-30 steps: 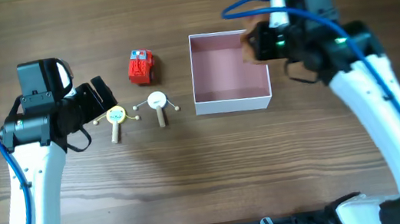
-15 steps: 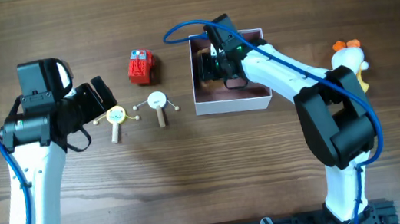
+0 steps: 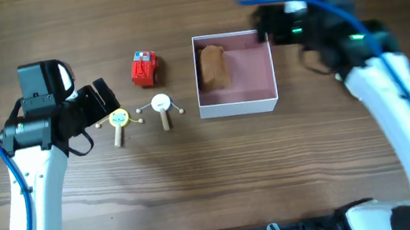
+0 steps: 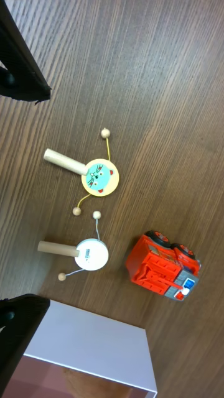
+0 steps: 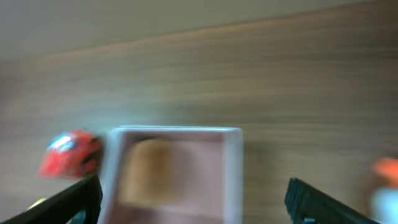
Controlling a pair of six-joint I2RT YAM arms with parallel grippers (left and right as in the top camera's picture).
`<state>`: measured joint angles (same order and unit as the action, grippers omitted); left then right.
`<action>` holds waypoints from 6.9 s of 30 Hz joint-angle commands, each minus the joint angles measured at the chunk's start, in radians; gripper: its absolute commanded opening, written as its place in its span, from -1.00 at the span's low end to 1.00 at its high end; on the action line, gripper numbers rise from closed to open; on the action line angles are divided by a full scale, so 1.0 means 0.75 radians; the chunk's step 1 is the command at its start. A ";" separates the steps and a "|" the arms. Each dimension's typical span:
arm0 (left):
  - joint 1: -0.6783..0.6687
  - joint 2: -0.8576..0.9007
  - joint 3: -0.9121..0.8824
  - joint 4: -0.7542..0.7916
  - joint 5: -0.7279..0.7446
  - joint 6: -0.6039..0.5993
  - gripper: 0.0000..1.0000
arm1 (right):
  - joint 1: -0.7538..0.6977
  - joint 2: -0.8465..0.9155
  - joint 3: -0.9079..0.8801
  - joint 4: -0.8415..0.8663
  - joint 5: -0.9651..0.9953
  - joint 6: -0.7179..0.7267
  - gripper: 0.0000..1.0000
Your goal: Pack container
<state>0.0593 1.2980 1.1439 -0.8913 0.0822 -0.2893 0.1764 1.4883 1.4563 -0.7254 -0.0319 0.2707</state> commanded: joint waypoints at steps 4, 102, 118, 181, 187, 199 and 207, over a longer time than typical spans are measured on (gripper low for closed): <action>0.009 0.006 0.023 -0.001 -0.007 0.027 0.99 | -0.433 0.120 -0.099 -0.154 0.101 -0.031 0.86; 0.009 0.006 0.023 -0.001 -0.007 0.027 1.00 | 0.234 0.064 -0.144 0.200 0.074 -0.045 0.62; 0.009 0.006 0.023 0.086 -0.001 0.027 0.99 | -0.114 -0.078 -0.163 -0.151 0.070 0.112 0.53; -0.663 0.647 0.803 -0.103 0.088 0.691 -0.43 | -0.686 -0.047 -0.163 -0.254 -0.134 0.242 0.99; -0.960 0.716 0.801 0.024 0.089 0.981 -0.69 | -0.686 -0.047 -0.163 -0.255 -0.134 0.242 0.99; -1.115 1.106 0.801 0.180 0.080 1.115 -0.18 | -0.686 -0.047 -0.163 -0.254 -0.134 0.242 0.99; -1.100 1.112 0.802 0.187 -0.004 1.114 0.49 | -0.686 -0.047 -0.163 -0.254 -0.134 0.242 1.00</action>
<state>-0.7715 2.1376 1.7420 -0.7502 0.1017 0.5228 -0.3393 1.4445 1.3346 -0.9192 -0.1234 0.4423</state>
